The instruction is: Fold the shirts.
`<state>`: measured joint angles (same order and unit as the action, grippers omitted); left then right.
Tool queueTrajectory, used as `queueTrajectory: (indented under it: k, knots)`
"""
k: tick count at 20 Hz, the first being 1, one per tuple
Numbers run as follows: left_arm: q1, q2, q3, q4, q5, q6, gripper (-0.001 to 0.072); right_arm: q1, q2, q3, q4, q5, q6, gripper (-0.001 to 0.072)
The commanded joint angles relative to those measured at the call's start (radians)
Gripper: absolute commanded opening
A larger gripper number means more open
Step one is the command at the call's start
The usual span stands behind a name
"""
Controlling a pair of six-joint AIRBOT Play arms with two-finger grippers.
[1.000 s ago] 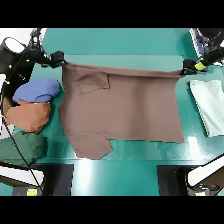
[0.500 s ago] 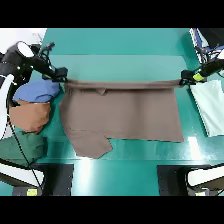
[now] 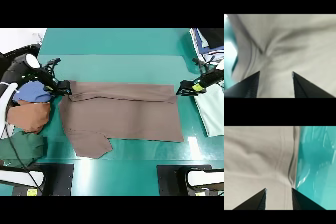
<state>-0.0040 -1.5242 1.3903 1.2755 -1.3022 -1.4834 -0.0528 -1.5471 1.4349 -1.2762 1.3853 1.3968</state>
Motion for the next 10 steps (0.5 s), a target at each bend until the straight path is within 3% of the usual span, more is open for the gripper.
queueTrajectory:
  k: [1, 6, 10]
  knots:
    - [-0.002, 0.182, -0.129, 0.023, -0.068, -0.002, 0.0488, -0.031, 0.1, -0.008, 0.002, 0.118, 0.0, 0.0366]
    - [-0.002, 0.51, -0.647, -0.051, 0.035, -0.093, 0.0489, -0.033, 0.211, -0.01, 0.004, 0.175, -0.002, 0.0367]
    - [-0.002, 0.644, -0.913, -0.176, 0.101, -0.11, 0.0488, -0.034, 0.238, -0.01, 0.105, 0.2, -0.019, 0.0368]
